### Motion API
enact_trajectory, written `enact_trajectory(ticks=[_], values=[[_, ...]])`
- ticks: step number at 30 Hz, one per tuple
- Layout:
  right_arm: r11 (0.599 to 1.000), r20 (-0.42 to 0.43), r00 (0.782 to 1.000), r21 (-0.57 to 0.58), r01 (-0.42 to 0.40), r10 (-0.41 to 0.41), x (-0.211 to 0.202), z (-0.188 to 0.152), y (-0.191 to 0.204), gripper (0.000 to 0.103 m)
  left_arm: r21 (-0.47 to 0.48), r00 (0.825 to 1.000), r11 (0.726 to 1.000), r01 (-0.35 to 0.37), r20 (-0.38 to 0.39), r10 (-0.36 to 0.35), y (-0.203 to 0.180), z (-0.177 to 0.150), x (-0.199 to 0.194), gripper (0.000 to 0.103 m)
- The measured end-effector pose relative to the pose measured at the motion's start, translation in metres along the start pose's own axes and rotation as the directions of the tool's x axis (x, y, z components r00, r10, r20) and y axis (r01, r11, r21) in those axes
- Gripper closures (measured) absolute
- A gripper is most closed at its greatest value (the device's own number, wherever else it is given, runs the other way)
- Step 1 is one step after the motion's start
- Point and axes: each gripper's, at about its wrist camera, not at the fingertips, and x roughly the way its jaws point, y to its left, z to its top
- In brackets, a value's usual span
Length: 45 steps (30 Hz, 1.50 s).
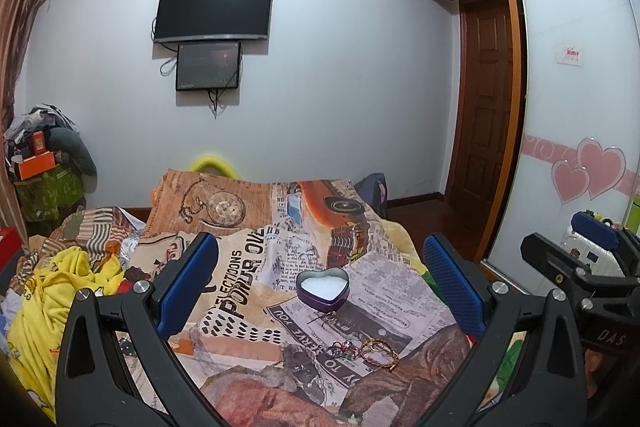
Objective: Organize jewelry
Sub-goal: 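Lower both tools toward the jewelry scattered beside the heart tin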
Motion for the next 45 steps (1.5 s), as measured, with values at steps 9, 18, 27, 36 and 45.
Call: enact_trajectory(ticks=[9,18,27,36,45], values=[[0.999,-0.127,0.991,-0.018,0.037,-0.038,0.047,-0.022,-0.005,0.003,-0.016,0.995,1.0,-0.015,-0.094,0.014,0.01,-0.012,0.053,0.0],[0.998,-0.24,0.969,-0.041,0.051,-0.059,0.085,-0.041,-0.009,0.003,-0.022,0.979,0.999,-0.026,-0.205,0.021,0.022,-0.039,0.109,0.0],[0.996,-0.348,0.936,-0.086,0.028,-0.057,0.117,-0.072,-0.009,0.003,-0.015,0.946,1.0,-0.02,-0.325,0.014,0.029,-0.065,0.15,0.005],[0.996,-0.447,0.894,-0.076,-0.042,0.003,0.136,-0.098,-0.008,0.012,-0.002,0.881,0.999,0.05,-0.471,-0.045,0.032,-0.094,0.177,0.021],[0.992,-0.502,0.863,-0.062,-0.107,0.061,0.148,-0.109,0.0,0.027,0.032,0.808,0.99,0.138,-0.582,-0.093,0.026,-0.125,0.189,0.045]])
